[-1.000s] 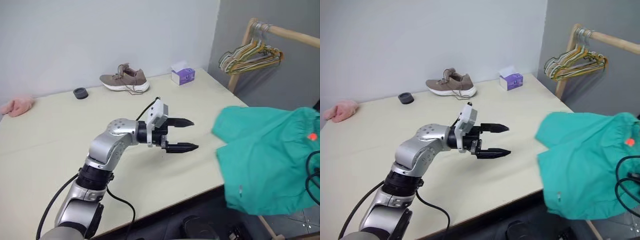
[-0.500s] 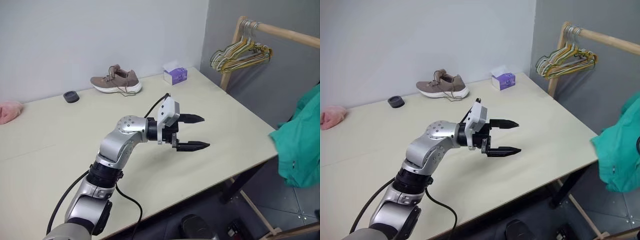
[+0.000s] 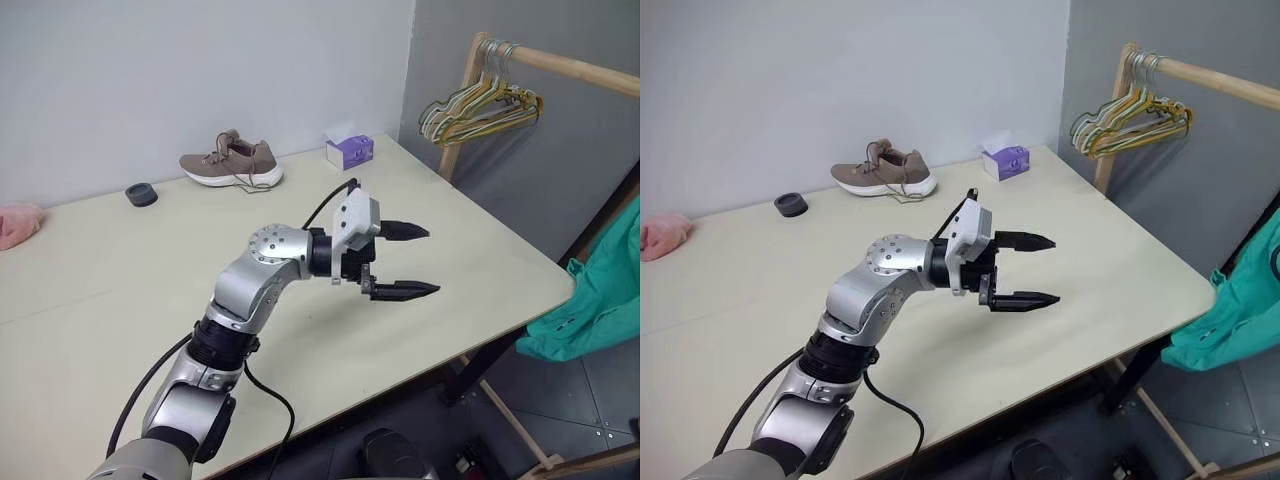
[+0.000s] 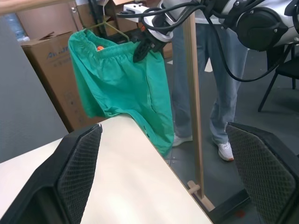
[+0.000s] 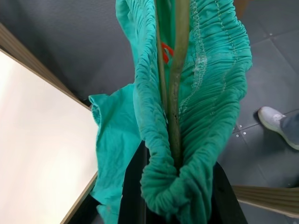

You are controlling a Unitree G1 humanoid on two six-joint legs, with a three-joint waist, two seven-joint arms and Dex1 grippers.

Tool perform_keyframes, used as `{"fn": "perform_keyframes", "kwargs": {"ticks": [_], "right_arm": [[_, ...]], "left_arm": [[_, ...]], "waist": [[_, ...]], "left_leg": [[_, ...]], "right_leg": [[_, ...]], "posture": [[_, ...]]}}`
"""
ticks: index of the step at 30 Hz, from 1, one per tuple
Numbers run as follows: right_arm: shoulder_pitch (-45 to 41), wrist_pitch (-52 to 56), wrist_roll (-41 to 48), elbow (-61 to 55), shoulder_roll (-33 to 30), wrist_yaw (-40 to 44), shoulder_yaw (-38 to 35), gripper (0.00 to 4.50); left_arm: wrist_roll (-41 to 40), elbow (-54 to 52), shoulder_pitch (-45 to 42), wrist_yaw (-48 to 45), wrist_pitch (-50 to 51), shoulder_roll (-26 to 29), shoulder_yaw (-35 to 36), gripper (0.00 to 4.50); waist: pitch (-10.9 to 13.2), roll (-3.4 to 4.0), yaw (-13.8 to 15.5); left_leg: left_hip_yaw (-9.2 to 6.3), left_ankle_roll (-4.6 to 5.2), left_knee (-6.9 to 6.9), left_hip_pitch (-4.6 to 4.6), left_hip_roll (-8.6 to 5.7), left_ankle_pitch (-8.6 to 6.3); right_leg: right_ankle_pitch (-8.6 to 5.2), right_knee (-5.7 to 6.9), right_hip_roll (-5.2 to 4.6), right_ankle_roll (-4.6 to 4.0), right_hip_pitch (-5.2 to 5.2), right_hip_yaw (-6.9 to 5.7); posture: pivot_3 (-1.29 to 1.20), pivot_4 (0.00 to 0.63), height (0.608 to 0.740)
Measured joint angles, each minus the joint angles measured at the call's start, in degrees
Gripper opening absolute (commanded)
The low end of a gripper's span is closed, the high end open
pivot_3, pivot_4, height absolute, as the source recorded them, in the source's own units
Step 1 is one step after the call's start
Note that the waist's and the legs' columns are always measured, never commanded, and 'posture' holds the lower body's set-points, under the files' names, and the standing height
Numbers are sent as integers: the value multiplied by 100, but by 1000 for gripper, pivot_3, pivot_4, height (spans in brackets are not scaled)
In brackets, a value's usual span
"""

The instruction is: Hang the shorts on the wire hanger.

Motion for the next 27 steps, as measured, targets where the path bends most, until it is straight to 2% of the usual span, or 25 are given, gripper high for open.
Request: {"fn": "perform_keyframes", "kwargs": {"ticks": [2, 5, 10, 15, 21, 27], "right_arm": [[-6, 37, 62, -12, 7, 10, -1, 0], [-57, 34, 118, -67, 115, -22, -103, 845], [-80, 48, 219, -330, 256, -101, -442, 2564], [-64, 213, 308, -1037, 325, -310, -1082, 4378], [89, 22, 224, -1991, 489, -687, -1351, 4447], [484, -622, -18, -2853, 756, -947, -875, 4447]], "left_arm": [[-1, 0, 0, 9, 0, -9, 0, 4469], [-10, 0, -1, 60, 3, -43, 0, 4500], [-62, 2, -73, 75, 34, -128, 1, 4500], [-90, 2, -109, 66, 32, -106, 2, 4500], [-90, 2, -108, 55, 28, 11, 6, 4500], [-68, 24, -108, 45, -6, 131, 8, 4500]], "waist": [[1, -1, 1], [0, 0, -4], [0, 1, 15], [-1, 2, 49], [-1, 3, 82], [-1, 2, 128]], "left_leg": [[-1, 0, 0, 0, 0, 0], [2, 0, 0, 1, 0, 0], [2, 0, 1, 0, -2, 0], [2, 0, 1, 0, -2, 0], [19, 0, 1, 6, -2, -1], [34, 1, 1, 6, -1, -1]], "right_leg": [[0, 0, 0, 0, 1, -1], [0, 0, 0, 1, 1, 2], [-1, 0, -1, 2, 1, 3], [-1, 0, -1, 3, 1, 5], [0, 1, -1, 6, -1, 26], [2, 3, 0, 11, -9, 43]], "posture": [[-400, 0, 740], [-401, 0, 740], [-388, 0, 740], [-377, 0, 740], [-381, 0, 740], [-373, 0, 740]]}}
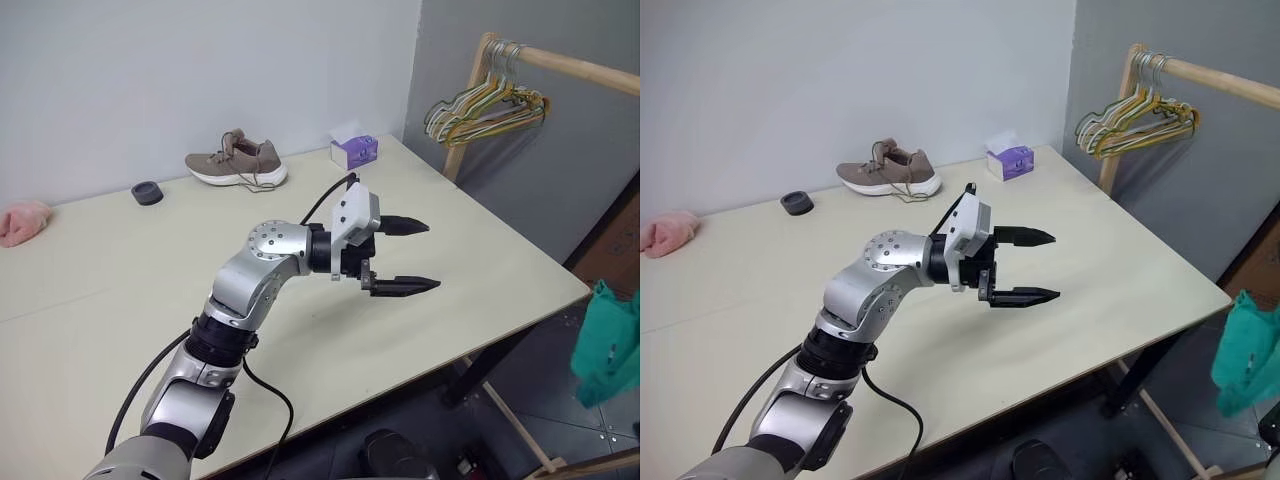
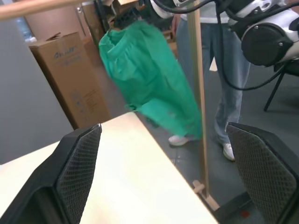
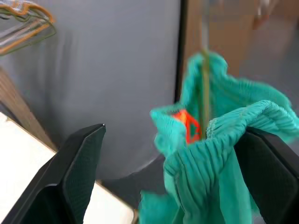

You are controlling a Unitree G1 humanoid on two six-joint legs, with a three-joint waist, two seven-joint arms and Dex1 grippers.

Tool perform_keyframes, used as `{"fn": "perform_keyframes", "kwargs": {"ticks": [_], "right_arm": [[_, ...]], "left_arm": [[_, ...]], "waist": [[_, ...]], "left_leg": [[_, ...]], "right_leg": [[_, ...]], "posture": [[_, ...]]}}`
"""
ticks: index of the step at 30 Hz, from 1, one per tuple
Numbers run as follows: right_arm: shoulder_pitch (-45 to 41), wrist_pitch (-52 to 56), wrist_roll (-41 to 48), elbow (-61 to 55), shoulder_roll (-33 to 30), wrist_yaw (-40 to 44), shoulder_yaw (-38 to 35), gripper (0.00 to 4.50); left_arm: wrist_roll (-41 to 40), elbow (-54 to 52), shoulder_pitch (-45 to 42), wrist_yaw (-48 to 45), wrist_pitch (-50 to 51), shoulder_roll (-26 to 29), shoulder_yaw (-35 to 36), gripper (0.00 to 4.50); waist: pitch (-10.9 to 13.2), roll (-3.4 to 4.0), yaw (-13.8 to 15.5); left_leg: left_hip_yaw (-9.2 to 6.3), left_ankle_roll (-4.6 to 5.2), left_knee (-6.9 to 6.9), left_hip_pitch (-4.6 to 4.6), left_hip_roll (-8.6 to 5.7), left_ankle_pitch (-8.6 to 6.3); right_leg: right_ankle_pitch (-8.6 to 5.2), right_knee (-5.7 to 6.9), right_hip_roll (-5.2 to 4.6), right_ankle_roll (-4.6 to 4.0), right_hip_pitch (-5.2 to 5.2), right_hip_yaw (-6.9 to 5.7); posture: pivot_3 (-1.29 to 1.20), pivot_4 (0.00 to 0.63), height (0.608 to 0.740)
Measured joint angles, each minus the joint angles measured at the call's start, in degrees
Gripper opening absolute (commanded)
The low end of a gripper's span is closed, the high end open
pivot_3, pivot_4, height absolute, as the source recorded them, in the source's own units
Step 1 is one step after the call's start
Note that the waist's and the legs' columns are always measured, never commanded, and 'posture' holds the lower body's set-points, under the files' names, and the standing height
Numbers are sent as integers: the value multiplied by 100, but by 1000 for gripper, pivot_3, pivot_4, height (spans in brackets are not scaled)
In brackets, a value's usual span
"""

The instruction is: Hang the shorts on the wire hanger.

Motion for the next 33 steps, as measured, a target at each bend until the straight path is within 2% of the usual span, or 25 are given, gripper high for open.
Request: {"fn": "perform_keyframes", "kwargs": {"ticks": [2, 10, 14, 19, 20, 22, 26, 30, 33], "right_arm": [[-9, 38, -72, -108, 54, -118, -5, 4447], [-804, 1870, -305, -710, 1040, -594, -708, 4447], [-1067, 2061, -519, -1356, 1398, -835, -835, 4447], [-593, 2063, -843, -2788, 3022, -1325, -788, 4447], [-459, 2064, -902, -2959, 3143, -1373, -664, 4447], [-273, 2063, -1012, -3302, 2964, -1409, -289, 4447], [82, 1865, -1038, -4166, 2461, -1307, 501, 4447], [540, 1379, -935, -4640, 2650, -1066, 1457, 4447], [725, 476, -715, -4702, 2852, -718, 2354, 4447]], "left_arm": [[6, 16, 1, 1, -21, 64, 4, 4500], [7, 102, 28, 2, -95, 140, 23, 4500], [9, 110, 31, -22, -103, 194, 23, 4500], [14, 122, 32, -98, -115, 191, 19, 4500], [18, 124, 32, -99, -115, 195, 19, 4500], [27, 128, 33, -100, -115, 217, 19, 4500], [34, 152, 44, -94, -117, 308, 27, 4500], [111, 195, 139, 67, -193, 339, 109, 4500], [495, 482, 222, 603, -372, 428, 296, 4500]], "waist": [[0, 0, 17], [-3, 15, 20], [-3, 15, 20], [-7, 21, 8], [-2, 36, 11], [1, 56, 44], [-10, 26, 23], [-14, 21, -41], [-12, 18, -77]], "left_leg": [[3, 0, 0, -1, 0, 0], [11, 2, 0, -5, 1, -1], [9, 3, 0, -7, 3, -1], [14, 3, 1, -11, 14, -2], [22, 3, 1, -12, 9, -2], [21, 3, 3, -9, -5, -2], [15, 5, 2, -8, -1, -3], [25, 6, -3, -8, 11, -4], [18, 6, -3, -5, 19, -4]], "right_leg": [[1, 0, 0, 2, -2, 4], [3, 10, 1, 4, -15, 16], [3, 11, 2, 4, -19, 16], [3, 22, 13, 4, -36, 25], [3, 24, 8, 5, -43, 30], [0, 26, -5, 10, -44, 28], [0, 21, -1, 14, -36, 23], [-1, 22, 12, 14, -39, 35], [-1, 21, 19, 14, -39, 29]], "posture": [[-373, 0, 740], [-376, 0, 740], [-382, 0, 740], [-377, 0, 740], [-376, 0, 740], [-376, 0, 740], [-369, 0, 740], [-377, 0, 740], [-373, 0, 740]]}}
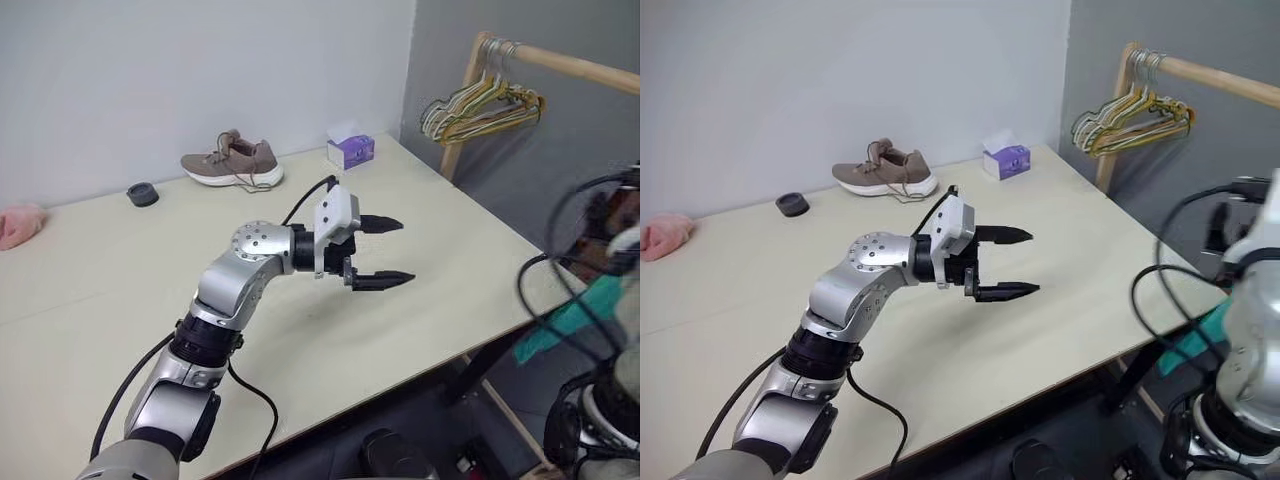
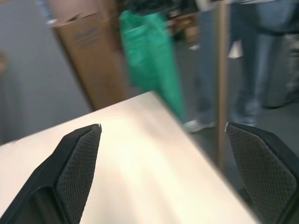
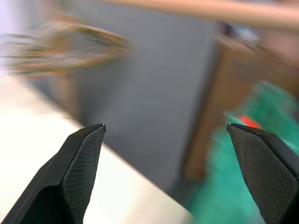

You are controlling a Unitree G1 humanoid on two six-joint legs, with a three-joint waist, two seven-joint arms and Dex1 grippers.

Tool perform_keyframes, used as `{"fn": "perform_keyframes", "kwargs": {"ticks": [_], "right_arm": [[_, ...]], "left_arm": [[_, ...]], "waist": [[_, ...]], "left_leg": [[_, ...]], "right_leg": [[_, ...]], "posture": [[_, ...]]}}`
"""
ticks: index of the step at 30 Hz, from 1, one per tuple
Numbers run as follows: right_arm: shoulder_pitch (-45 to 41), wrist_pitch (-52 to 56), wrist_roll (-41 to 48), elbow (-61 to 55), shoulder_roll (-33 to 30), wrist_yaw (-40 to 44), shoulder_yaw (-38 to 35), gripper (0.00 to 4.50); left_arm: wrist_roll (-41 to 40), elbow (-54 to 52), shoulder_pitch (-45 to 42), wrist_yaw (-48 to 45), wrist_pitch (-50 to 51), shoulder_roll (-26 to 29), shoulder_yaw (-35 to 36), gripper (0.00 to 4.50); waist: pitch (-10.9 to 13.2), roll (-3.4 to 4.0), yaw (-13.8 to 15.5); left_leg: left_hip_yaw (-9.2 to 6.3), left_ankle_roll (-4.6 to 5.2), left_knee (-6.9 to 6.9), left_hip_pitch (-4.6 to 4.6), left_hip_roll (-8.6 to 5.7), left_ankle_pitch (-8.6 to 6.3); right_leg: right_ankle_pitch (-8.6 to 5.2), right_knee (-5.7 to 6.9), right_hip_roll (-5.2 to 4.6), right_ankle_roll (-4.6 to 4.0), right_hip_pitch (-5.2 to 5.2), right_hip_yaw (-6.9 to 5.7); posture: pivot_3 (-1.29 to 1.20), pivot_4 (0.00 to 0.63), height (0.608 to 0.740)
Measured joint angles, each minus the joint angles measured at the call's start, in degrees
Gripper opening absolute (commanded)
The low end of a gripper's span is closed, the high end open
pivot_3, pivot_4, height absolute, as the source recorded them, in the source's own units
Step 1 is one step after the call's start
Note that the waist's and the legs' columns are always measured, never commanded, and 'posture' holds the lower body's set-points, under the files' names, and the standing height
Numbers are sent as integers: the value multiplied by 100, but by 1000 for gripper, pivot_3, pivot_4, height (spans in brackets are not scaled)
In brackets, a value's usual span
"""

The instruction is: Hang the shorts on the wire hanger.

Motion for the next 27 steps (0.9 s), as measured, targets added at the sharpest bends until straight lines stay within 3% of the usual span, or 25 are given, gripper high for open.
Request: {"fn": "perform_keyframes", "kwargs": {"ticks": [6, 11, 18, 27], "right_arm": [[606, -2626, 220, 1323, 205, 1059, 1421, 4447], [460, -4924, 157, 3973, 622, 1856, 2157, 4447], [-173, -6299, 216, 6166, 1318, 2585, 2431, 4447], [-907, -6844, 231, 7366, 1532, 3075, 2449, 4447]], "left_arm": [[1024, 791, 327, 2442, -112, 7, 1034, 4500], [1875, 474, 1444, 4295, 255, 38, 1800, 4500], [2000, -262, 2520, 5272, 403, -225, 2628, 4500], [1523, -321, 2686, 5469, 666, -375, 3428, 4500]], "waist": [[-13, -64, 37], [-5, -79, 113], [-1, -86, 723], [-3, -90, 1364]], "left_leg": [[-30, 11, 6, 0, -1, -8], [-33, 12, 7, 2, -18, -8], [-67, 10, 10, -5, -17, -8], [-112, -3, 13, -6, -16, 0]], "right_leg": [[3, -14, -25, 0, 4, -26], [21, 0, -54, -14, 3, -32], [39, 8, -56, -43, 1, -73], [50, 8, -57, -62, 12, -130]], "posture": [[-293, 0, 740], [-209, 0, 740], [-144, 0, 740], [-87, 0, 740]]}}
